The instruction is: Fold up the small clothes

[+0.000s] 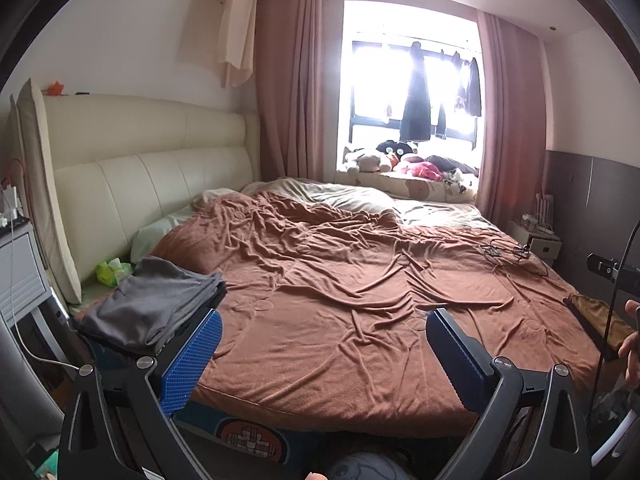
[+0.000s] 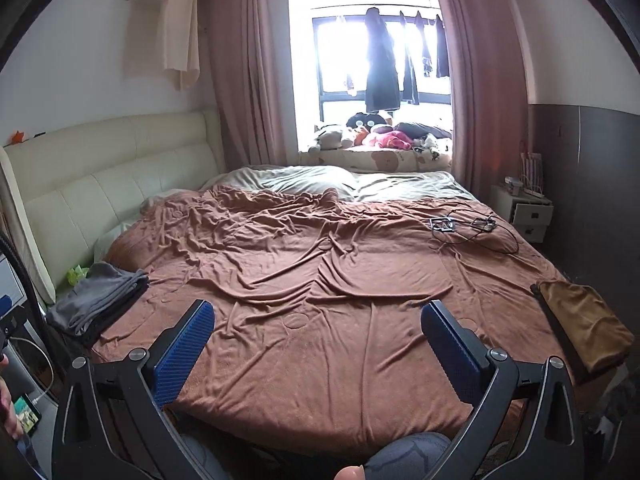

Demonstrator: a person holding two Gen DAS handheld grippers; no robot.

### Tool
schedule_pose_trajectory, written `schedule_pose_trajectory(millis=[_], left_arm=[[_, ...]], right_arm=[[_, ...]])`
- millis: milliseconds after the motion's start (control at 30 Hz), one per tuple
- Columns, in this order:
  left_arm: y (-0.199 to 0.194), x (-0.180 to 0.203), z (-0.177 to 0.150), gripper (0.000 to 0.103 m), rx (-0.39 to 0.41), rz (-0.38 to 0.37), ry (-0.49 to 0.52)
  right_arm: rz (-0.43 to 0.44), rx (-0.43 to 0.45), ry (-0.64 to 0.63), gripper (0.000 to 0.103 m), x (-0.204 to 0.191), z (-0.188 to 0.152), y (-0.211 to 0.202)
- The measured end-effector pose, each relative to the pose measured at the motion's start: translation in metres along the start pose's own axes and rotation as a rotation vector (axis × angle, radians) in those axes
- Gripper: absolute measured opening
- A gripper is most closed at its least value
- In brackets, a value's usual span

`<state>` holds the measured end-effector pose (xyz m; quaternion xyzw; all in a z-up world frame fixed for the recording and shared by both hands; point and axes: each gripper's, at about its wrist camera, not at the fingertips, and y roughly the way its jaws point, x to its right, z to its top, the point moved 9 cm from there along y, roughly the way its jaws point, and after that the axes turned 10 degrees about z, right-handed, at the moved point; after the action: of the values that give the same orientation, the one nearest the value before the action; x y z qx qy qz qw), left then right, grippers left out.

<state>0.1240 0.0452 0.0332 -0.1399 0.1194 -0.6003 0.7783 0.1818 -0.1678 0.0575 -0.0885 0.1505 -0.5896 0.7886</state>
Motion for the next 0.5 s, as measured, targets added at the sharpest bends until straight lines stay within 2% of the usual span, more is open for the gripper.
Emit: schedule_pose_trajectory(millis=[267, 500], left_arm=[[-0.012, 0.008, -0.026, 0.103, -0.006, -0.021, 0.002], [-0.024, 0.015, -0.040, 0.103, 0.033, -0.033, -0.014]], right_arm=[[-0.016, -0.019, -0.007, 0.103, 0.006, -0.021, -0.019], [-0.041, -0.009, 0.011, 0.103, 0.013, -0.041, -0.032]])
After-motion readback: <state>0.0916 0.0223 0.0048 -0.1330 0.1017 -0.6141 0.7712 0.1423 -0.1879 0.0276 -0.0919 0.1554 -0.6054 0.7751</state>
